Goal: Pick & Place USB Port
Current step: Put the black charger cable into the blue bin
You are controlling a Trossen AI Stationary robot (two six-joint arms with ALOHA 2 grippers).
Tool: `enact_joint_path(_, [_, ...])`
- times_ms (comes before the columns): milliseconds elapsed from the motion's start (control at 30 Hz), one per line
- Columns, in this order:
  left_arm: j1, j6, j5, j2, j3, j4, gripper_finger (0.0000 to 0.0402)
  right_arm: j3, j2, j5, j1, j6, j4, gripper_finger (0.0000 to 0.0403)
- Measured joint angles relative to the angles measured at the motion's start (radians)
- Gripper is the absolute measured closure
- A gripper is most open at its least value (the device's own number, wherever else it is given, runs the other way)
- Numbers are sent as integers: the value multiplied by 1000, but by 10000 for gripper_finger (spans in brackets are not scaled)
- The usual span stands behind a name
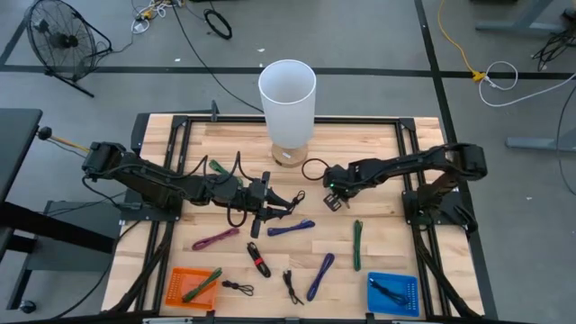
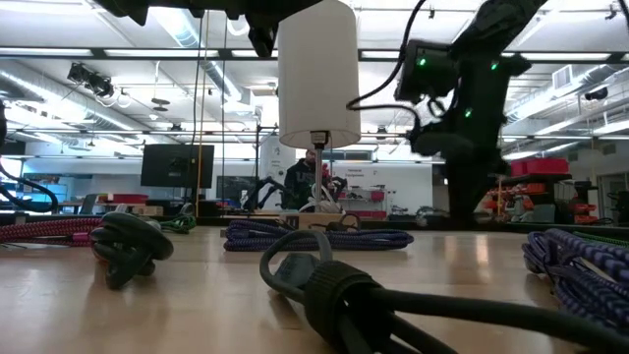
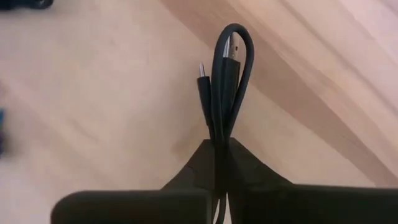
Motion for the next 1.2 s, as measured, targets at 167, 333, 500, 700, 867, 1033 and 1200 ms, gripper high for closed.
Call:
enact_joint_path(167, [0, 0, 0, 0, 0, 0, 303, 0, -148, -55, 3, -3, -127, 394])
enact_joint_path(333, [0, 0, 0, 0, 0, -1, 303, 0, -329, -175, 6, 6, -173, 394])
enact_joint_path(500, [0, 0, 0, 0, 0, -6, 303, 0, -471, -305, 76, 53, -170, 394])
enact_joint_path(700, [0, 0, 0, 0, 0, -7, 303, 0, -529, -329, 262, 201, -156, 394])
enact_joint_path(867, [0, 0, 0, 0, 0, -8, 303, 1, -517, -339, 458, 339, -104, 394])
enact_joint_path(1033, [0, -1, 0, 0, 0, -17, 303, 2, -489, -323, 653, 499, -57, 394])
enact_joint_path(1200, [0, 0, -1, 0, 0, -23, 303, 2, -454, -280, 825, 690, -3, 395])
